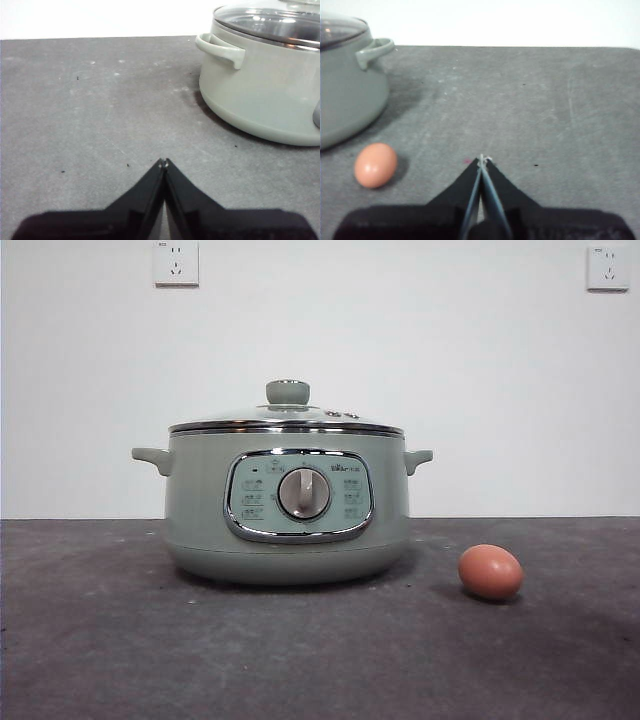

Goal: Pick up the egg,open the lid,put the egg in the pot,close the lid

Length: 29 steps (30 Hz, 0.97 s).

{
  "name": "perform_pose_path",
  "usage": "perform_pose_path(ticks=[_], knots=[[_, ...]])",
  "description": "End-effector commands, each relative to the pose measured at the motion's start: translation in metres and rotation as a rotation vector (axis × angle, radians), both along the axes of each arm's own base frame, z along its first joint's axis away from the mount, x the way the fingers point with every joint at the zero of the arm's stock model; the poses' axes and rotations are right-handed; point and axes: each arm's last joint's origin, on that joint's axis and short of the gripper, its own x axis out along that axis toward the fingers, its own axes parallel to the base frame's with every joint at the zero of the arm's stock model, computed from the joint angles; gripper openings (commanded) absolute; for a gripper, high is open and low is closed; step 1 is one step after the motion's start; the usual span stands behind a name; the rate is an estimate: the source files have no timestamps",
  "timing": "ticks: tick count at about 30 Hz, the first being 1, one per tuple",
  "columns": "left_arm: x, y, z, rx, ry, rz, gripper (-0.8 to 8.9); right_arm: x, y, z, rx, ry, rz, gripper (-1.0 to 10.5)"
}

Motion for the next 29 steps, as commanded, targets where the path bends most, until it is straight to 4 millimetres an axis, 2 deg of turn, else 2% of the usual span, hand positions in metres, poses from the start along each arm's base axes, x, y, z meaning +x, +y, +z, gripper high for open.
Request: perform_pose_path(ticks=[1, 5, 14, 19, 23, 29], knots=[[0.000, 0.000, -0.001, -0.062, 0.013, 0.013, -0.05, 0.000, 0.000, -0.001, 0.104, 0.008, -0.003, 0.0], [-0.002, 0.000, 0.011, -0.112, 0.011, 0.021, -0.06, -0.002, 0.001, 0.011, 0.196, -0.014, -0.007, -0.1], [-0.012, -0.002, 0.067, -0.147, -0.030, -0.043, -0.06, -0.012, 0.001, 0.069, 0.229, -0.105, 0.039, -0.1], [-0.019, -0.003, 0.106, -0.154, -0.024, -0.051, -0.06, -0.016, 0.004, 0.105, 0.229, -0.028, 0.122, -0.1], [-0.023, -0.004, 0.136, -0.123, 0.001, -0.082, -0.06, -0.015, 0.005, 0.135, 0.163, 0.058, 0.168, -0.1], [-0.028, -0.006, 0.172, -0.071, 0.089, -0.149, -0.06, -0.012, 0.007, 0.173, 0.081, 0.191, 0.237, -0.1]])
